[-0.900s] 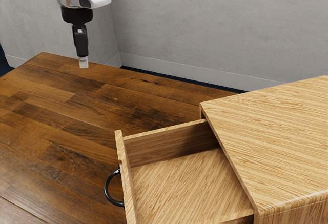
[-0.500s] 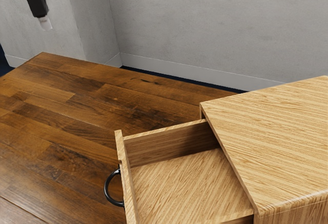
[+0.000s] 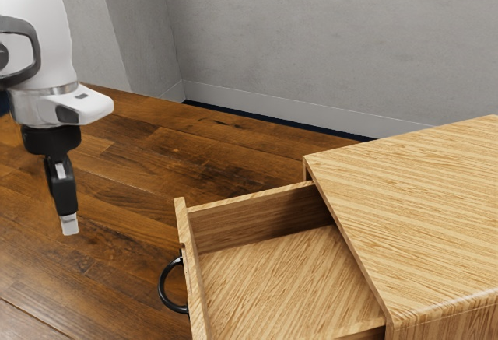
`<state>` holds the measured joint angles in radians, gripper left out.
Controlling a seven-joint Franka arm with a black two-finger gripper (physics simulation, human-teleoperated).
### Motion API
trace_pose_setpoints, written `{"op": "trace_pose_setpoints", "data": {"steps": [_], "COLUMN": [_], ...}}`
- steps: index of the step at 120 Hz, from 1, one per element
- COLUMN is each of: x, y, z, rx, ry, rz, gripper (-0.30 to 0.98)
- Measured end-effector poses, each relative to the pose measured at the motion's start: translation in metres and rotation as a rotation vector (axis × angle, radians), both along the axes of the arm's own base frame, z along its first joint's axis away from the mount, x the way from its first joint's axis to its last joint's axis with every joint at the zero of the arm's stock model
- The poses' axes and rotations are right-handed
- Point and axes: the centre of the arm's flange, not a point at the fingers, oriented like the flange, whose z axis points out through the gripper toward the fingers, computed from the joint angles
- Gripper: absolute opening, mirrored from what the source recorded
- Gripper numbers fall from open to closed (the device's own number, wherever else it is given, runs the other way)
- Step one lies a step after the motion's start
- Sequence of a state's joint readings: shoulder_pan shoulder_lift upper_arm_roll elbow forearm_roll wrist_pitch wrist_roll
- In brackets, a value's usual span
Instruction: Push the drawer handle with one arm to close the drawer
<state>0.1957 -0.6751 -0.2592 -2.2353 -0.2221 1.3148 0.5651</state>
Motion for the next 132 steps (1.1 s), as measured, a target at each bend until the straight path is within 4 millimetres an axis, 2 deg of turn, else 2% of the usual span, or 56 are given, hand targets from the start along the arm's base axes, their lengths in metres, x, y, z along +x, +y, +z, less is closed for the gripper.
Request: {"op": "trace_pose_setpoints", "data": {"steps": [8,16,24,38,71,98,119,132], "x": [-0.001,-0.004,-0.006,-0.011,-0.024,-0.027,-0.034,-0.035], "y": [-0.020,-0.038,-0.048,-0.067,-0.106,-0.122,-0.140,-0.144], "z": [-0.010,-0.024,-0.038,-0.048,-0.063,-0.070,-0.068,-0.068], "rx": [-0.002,-0.011,-0.022,-0.031,-0.035,-0.045,-0.061,-0.067], "ry": [-0.008,-0.008,-0.008,-0.023,-0.054,-0.064,-0.084,-0.090], "rz": [-0.018,-0.041,-0.044,-0.070,-0.122,-0.126,-0.157,-0.158], "gripper": [0.24,0.13,0.05,-0.02,-0.08,-0.10,-0.10,-0.10]}}
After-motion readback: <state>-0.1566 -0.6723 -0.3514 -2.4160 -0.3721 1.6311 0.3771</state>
